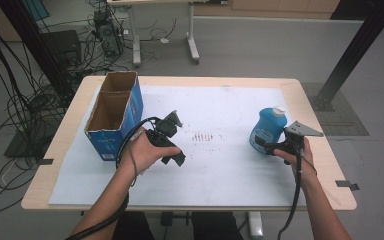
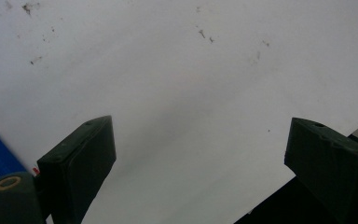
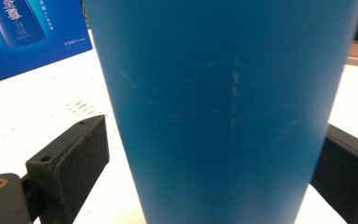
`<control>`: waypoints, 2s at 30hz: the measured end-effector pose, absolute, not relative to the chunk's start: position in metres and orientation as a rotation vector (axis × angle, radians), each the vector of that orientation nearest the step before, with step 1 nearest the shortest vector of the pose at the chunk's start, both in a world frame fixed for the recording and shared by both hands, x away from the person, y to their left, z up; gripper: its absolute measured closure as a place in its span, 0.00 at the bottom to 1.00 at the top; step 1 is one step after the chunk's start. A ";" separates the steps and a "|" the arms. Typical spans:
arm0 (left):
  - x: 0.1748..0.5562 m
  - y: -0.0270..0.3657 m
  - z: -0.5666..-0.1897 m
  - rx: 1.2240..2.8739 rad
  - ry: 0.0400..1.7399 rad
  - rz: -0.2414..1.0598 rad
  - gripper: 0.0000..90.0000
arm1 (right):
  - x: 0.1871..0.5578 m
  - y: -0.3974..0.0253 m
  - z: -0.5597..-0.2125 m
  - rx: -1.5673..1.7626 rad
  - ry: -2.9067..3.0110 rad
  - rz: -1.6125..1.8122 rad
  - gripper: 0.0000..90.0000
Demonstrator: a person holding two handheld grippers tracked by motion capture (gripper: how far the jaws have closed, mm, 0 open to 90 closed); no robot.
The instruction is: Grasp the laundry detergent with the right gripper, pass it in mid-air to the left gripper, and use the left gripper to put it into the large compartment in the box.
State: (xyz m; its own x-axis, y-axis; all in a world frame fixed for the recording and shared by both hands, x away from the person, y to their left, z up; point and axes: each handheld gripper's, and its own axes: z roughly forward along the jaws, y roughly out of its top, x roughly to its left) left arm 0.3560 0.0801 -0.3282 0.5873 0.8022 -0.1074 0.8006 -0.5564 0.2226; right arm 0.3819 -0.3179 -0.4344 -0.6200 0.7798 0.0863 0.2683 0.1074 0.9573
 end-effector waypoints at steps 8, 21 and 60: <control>0.356 0.080 -0.329 2.576 1.322 0.009 0.10 | 0.381 -0.317 -0.434 1.014 1.951 1.528 0.06; 0.356 0.080 -0.330 2.575 1.328 0.010 0.10 | 0.382 -0.317 -0.435 1.018 1.952 1.534 0.06; 0.357 0.080 -0.329 2.567 1.320 0.017 0.10 | 0.382 -0.315 -0.436 0.966 1.943 1.526 0.20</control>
State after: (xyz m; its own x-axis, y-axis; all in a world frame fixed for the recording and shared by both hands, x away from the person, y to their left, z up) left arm 0.3569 0.0805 -0.3287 0.5881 0.8019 -0.1051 0.7989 -0.5558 0.2299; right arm 0.3818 -0.3154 -0.4355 -0.6329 0.7726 0.0502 0.2318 0.1272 0.9644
